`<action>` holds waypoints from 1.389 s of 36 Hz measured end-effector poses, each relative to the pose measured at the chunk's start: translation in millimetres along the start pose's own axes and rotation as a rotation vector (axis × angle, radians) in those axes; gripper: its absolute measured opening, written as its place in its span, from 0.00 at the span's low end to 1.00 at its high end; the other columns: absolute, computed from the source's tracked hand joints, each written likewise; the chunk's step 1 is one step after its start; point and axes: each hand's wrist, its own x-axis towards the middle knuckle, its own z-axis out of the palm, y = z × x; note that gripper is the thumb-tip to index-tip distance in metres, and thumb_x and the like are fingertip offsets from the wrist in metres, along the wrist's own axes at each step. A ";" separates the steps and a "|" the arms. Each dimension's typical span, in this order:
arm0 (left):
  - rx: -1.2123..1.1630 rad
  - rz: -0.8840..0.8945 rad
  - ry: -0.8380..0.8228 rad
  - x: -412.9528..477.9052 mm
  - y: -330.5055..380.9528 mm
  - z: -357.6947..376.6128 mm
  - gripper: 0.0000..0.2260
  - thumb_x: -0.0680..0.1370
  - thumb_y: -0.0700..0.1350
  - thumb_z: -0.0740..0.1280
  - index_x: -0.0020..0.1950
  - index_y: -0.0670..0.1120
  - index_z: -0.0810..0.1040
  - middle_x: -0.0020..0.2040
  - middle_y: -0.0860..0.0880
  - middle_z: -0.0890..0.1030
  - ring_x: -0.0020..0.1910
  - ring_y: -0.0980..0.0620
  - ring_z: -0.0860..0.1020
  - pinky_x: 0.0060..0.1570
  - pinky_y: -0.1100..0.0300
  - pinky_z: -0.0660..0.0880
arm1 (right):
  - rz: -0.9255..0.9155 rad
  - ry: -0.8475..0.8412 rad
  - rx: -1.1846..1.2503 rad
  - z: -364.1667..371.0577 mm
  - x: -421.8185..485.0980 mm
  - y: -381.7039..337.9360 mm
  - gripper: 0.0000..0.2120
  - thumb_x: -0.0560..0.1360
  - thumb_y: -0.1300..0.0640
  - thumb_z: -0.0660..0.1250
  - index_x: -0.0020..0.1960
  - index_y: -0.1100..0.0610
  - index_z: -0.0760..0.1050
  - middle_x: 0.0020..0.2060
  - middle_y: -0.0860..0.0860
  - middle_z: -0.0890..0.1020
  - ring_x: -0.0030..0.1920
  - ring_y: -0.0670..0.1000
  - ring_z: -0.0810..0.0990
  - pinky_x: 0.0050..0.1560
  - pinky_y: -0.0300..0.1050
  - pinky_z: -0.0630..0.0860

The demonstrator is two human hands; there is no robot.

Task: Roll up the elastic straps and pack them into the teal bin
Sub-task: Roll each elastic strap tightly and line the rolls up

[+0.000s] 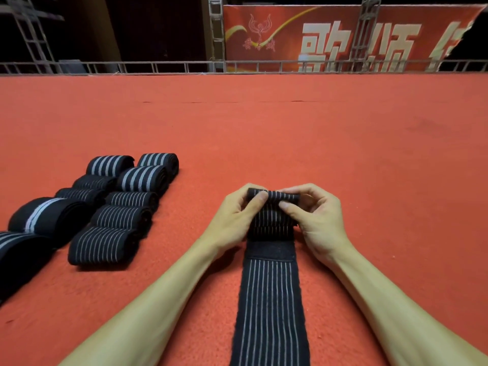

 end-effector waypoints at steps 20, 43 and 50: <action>-0.029 0.098 0.167 -2.7 0.1 1.8 0.14 0.74 0.32 0.72 0.51 0.51 0.81 0.47 0.58 0.83 0.51 0.59 0.80 0.56 0.58 0.78 | 0.064 -0.042 -0.059 2.1 -2.5 -3.5 0.10 0.76 0.64 0.69 0.53 0.51 0.79 0.37 0.52 0.85 0.37 0.48 0.83 0.35 0.41 0.79; -0.113 0.042 0.218 -2.7 0.0 1.2 0.12 0.73 0.33 0.73 0.47 0.50 0.83 0.48 0.48 0.85 0.45 0.51 0.83 0.52 0.53 0.79 | 0.143 -0.077 0.081 2.8 -0.7 4.7 0.15 0.71 0.60 0.75 0.56 0.50 0.78 0.46 0.56 0.84 0.47 0.55 0.82 0.54 0.57 0.79; -0.093 0.042 0.175 -3.9 3.4 5.7 0.19 0.74 0.31 0.71 0.56 0.53 0.79 0.52 0.53 0.80 0.46 0.58 0.81 0.51 0.60 0.78 | 0.037 -0.020 -0.012 2.7 -1.0 2.0 0.14 0.72 0.70 0.72 0.50 0.53 0.79 0.43 0.50 0.84 0.45 0.49 0.81 0.48 0.49 0.81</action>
